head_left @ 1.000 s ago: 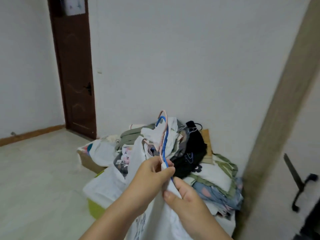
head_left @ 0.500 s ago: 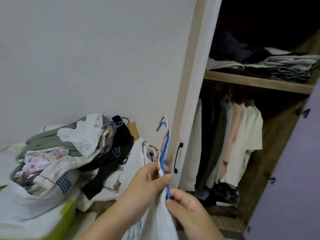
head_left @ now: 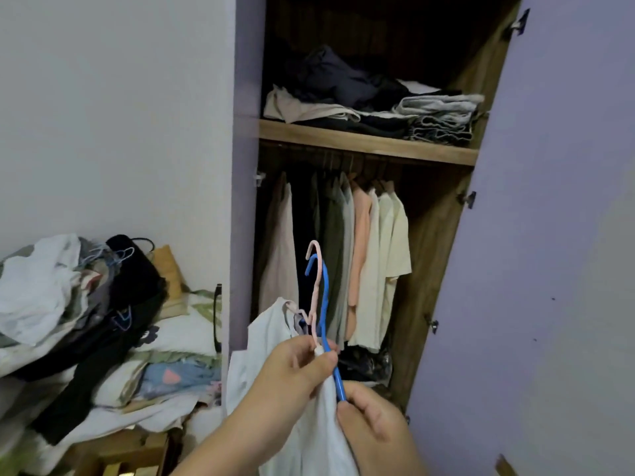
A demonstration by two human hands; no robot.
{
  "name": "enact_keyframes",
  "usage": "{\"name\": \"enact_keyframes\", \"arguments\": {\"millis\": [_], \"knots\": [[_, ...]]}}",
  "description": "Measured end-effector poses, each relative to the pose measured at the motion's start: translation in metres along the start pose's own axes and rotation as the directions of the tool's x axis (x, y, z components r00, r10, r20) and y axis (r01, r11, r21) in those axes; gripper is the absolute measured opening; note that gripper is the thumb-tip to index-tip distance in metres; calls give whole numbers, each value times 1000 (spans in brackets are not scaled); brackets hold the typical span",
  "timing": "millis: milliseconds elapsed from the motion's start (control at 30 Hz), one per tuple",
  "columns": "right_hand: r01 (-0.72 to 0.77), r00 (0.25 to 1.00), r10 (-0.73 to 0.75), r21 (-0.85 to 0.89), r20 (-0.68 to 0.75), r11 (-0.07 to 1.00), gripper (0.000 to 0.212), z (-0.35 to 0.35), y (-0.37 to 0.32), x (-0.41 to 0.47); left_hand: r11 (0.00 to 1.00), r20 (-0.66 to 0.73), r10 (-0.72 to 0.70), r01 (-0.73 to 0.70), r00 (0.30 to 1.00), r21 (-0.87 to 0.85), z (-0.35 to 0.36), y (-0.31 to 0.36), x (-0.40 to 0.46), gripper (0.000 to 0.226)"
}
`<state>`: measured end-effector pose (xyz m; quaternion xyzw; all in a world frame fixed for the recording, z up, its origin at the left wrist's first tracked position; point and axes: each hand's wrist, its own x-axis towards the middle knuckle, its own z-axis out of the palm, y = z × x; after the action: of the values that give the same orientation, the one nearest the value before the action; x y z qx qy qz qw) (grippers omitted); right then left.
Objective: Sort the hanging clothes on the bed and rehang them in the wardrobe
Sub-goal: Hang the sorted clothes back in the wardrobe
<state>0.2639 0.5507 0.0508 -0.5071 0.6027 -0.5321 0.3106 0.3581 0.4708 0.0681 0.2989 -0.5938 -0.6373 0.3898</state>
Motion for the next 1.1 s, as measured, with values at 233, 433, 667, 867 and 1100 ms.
{"name": "enact_keyframes", "arguments": {"millis": [233, 433, 667, 867, 1100], "knots": [[-74, 977, 94, 109, -192, 991, 36, -73, 27, 49, 999, 141, 6, -13, 990, 46, 51, -9, 80, 13], [-87, 978, 74, -60, -193, 994, 36, -138, 28, 107, 996, 232, 30, -50, 972, 79, 98, -2, 165, 18], [-89, 930, 68, -40, -360, 995, 40, -198, 40, 170, 986, 339, 54, -103, 939, 129, 142, -9, 260, 21], [-77, 875, 92, 49, -476, 996, 36, -261, 75, 225, 984, 365, 92, -141, 927, 112, 194, -17, 329, 23], [-45, 936, 61, 52, -346, 998, 29, -314, 101, 319, 987, 368, -33, 88, 929, -135, 267, -27, 410, 17]]}}
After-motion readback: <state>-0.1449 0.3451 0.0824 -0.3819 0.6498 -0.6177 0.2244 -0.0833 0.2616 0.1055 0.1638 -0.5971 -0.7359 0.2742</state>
